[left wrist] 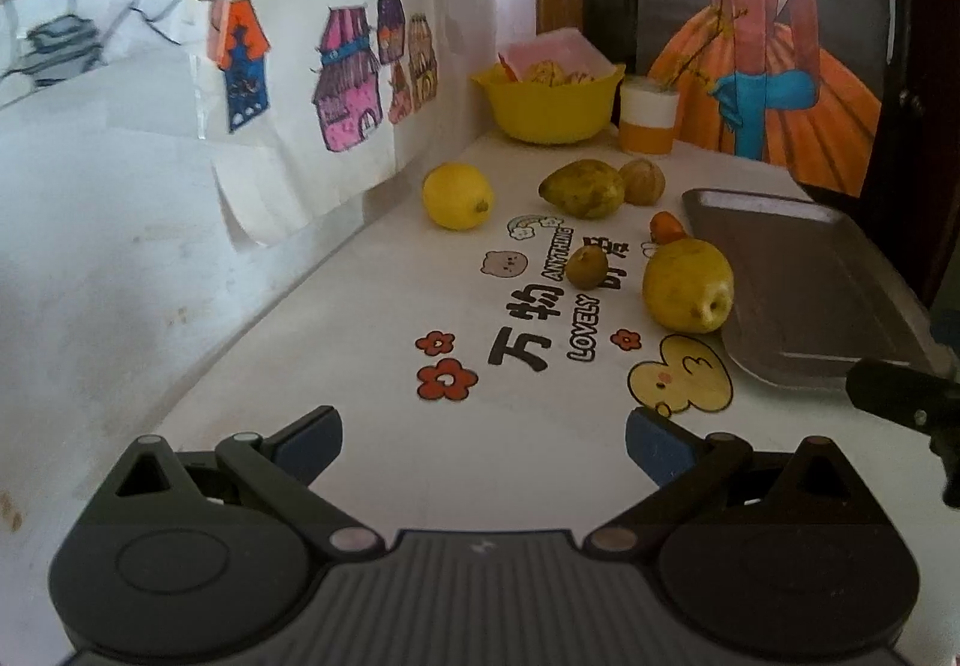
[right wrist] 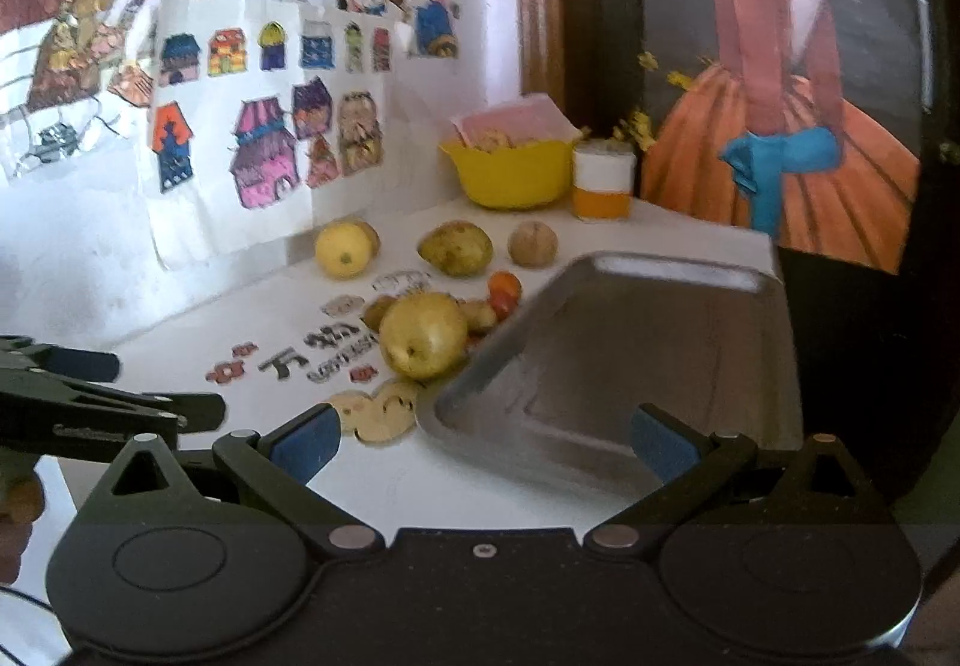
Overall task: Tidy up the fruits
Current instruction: 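Move both grippers toward the loose fruits beside the metal tray, then grasp the large yellow pear with the right gripper while the left gripper grasps a small brown fruit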
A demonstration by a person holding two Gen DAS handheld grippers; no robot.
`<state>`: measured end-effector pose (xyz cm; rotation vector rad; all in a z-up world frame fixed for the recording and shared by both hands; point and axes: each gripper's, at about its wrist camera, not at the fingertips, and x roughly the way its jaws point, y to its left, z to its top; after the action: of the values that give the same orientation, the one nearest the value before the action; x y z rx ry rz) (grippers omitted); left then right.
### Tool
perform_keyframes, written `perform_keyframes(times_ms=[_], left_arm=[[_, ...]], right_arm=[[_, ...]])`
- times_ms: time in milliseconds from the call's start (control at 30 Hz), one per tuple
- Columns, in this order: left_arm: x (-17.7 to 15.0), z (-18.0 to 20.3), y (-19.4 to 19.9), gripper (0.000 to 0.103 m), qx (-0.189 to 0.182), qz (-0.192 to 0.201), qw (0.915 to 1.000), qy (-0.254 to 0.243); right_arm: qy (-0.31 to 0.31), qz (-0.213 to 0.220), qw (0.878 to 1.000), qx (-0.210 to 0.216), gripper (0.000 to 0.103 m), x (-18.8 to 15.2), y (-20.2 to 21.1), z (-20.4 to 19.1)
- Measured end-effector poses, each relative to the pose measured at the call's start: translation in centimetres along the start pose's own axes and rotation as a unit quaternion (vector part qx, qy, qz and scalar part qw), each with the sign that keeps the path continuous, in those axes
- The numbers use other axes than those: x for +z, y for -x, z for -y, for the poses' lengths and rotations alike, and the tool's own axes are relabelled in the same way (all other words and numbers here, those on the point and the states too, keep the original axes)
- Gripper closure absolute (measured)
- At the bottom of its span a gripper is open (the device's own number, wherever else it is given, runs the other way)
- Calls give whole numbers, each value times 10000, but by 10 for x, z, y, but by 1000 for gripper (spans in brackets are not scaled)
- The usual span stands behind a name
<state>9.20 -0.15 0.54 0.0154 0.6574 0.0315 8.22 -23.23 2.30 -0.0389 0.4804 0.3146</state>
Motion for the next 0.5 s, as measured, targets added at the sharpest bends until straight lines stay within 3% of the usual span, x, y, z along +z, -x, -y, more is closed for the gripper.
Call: perform_keyframes(times_ms=[267, 500], left_arm=[[50, -3, -29, 0, -254, -11, 9996, -77], [76, 0, -68, 1, -729, -127, 9972, -134]], right_arm=[[788, -273, 9948, 589, 1, 36, -32, 5], [1428, -517, 9863, 650, 1, 44, -69, -6]])
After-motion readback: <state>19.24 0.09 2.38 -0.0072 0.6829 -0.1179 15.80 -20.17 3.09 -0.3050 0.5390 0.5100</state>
